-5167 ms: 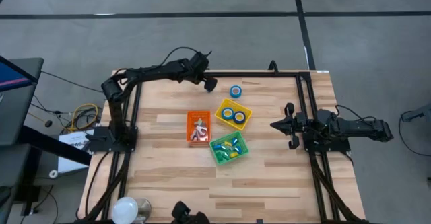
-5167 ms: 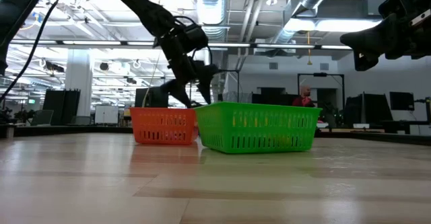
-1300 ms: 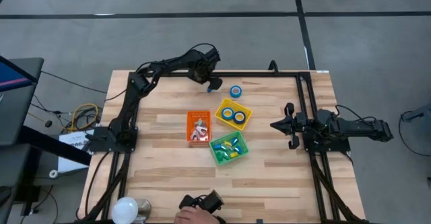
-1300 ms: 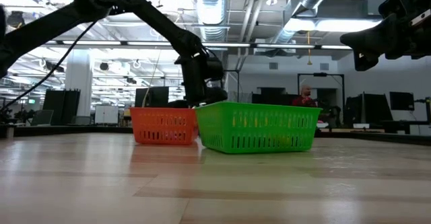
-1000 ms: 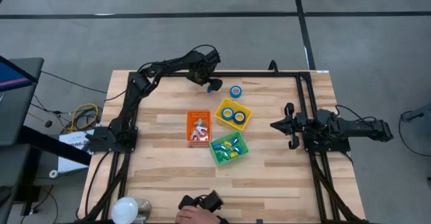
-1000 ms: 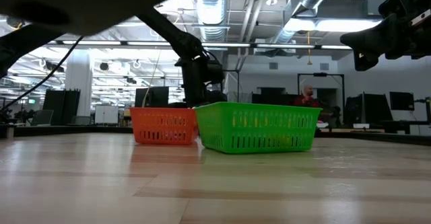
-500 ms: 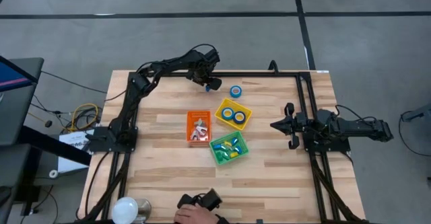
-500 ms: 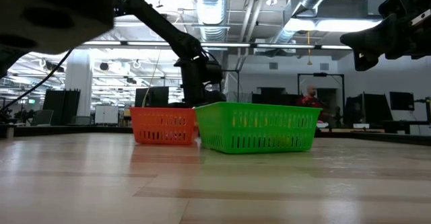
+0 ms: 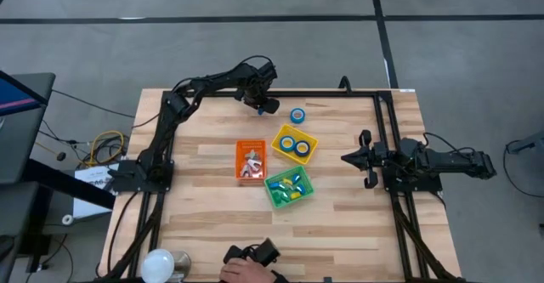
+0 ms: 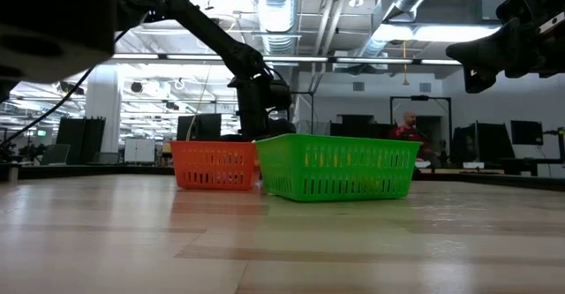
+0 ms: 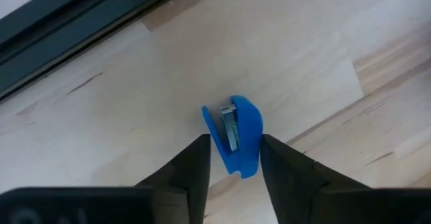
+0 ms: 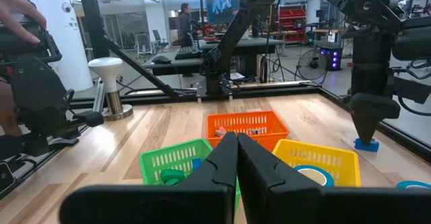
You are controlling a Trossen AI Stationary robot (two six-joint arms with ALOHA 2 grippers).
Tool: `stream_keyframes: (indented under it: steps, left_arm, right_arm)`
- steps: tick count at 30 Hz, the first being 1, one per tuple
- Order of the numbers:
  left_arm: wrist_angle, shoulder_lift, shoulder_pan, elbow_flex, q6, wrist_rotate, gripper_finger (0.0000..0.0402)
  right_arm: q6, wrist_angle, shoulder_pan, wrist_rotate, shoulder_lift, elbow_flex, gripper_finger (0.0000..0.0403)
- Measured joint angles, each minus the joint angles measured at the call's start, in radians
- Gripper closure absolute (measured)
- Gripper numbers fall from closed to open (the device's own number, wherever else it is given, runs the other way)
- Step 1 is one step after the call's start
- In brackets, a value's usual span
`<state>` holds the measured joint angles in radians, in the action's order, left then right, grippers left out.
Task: Pick and place Stapler, Stapler remover, tape
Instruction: Put the blue stapler into the green bin
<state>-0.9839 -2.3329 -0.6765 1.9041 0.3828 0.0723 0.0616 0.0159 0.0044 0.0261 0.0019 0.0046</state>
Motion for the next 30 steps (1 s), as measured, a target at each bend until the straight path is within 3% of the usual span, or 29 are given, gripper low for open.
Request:
stream_keyframes:
  steps: [13, 30]
  left_arm:
    - [0.000, 0.000, 0.000, 0.000, 0.000, 0.000, 0.0330]
    - [-0.008, 0.048, 0.000, 0.000, -0.004, 0.008, 0.0333]
  right_arm:
    - [0.000, 0.000, 0.000, 0.000, 0.000, 0.000, 0.0402]
    - [0.000, 0.000, 0.000, 0.000, 0.000, 0.000, 0.0402]
